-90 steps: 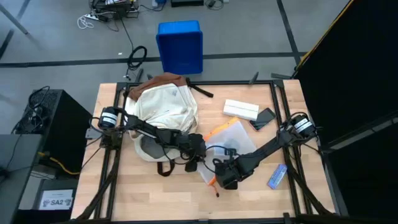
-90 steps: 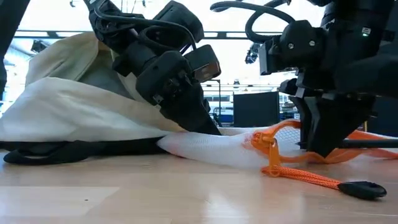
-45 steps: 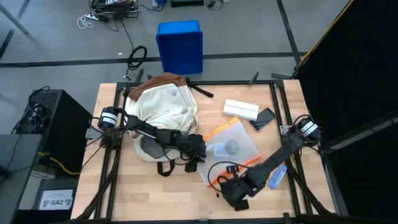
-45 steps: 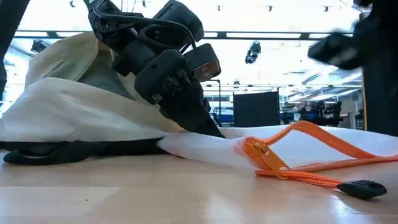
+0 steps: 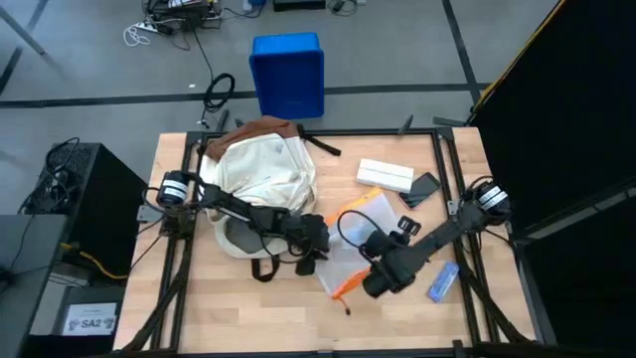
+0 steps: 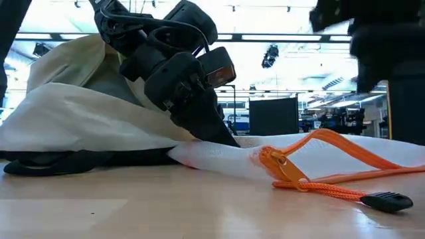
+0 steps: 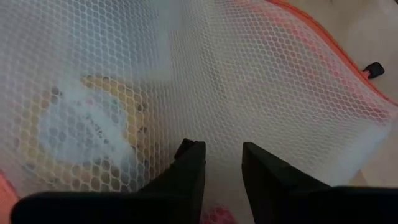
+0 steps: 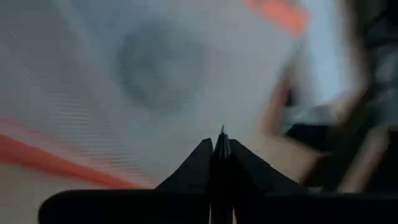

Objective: Unpack backpack
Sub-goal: Remove the black pen from the zip bag, then remove the black earphone from the zip bag

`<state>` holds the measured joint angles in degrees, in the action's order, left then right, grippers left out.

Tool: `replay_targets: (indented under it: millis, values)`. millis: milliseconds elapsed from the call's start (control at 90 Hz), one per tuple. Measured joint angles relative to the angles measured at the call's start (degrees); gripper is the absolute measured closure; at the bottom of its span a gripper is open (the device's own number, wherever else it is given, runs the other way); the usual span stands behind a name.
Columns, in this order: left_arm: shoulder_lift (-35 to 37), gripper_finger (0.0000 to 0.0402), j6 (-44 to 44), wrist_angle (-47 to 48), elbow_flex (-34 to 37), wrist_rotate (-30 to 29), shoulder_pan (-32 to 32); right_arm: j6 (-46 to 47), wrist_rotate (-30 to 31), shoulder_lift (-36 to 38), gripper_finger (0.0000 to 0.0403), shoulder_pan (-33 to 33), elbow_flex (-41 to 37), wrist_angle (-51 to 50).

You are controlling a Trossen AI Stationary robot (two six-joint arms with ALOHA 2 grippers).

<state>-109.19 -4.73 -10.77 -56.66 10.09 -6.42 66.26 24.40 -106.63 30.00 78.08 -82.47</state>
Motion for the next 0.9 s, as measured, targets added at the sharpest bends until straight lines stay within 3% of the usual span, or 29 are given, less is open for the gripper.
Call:
replay_targets:
  millis: [78,311,467,644,744,900]
  values:
    - [0.0,0.0324,-0.02,0.03,0.0,0.04,0.0,-2.55,-4.99,-0.04,0.0366,-1.96,-4.33,1.48]
    - [0.02,0.0324,0.0,0.15,0.0,0.07,0.0,-3.37,-11.89,-0.09,0.0305,-2.93,-11.23,2.64]
    - [0.02,0.0324,0.0,0.12,0.0,0.05,0.0,-0.79,-12.23,-0.09,0.0272,-1.03,-9.35,-1.2]
    - [0.02,0.0324,0.0,0.07,0.0,0.06,0.0,-1.38,-9.96,0.05,0.027,3.06,-4.17,-1.46]
    - [0.02,0.0324,-0.01,0.05,0.0,0.04,-0.01,-6.45,-8.31,0.09,0.0281,5.46,-2.56,6.13]
    - [0.02,0.0324,-0.02,0.03,0.0,0.04,0.0,-20.74,-8.78,0.09,0.0301,8.84,-2.42,26.06]
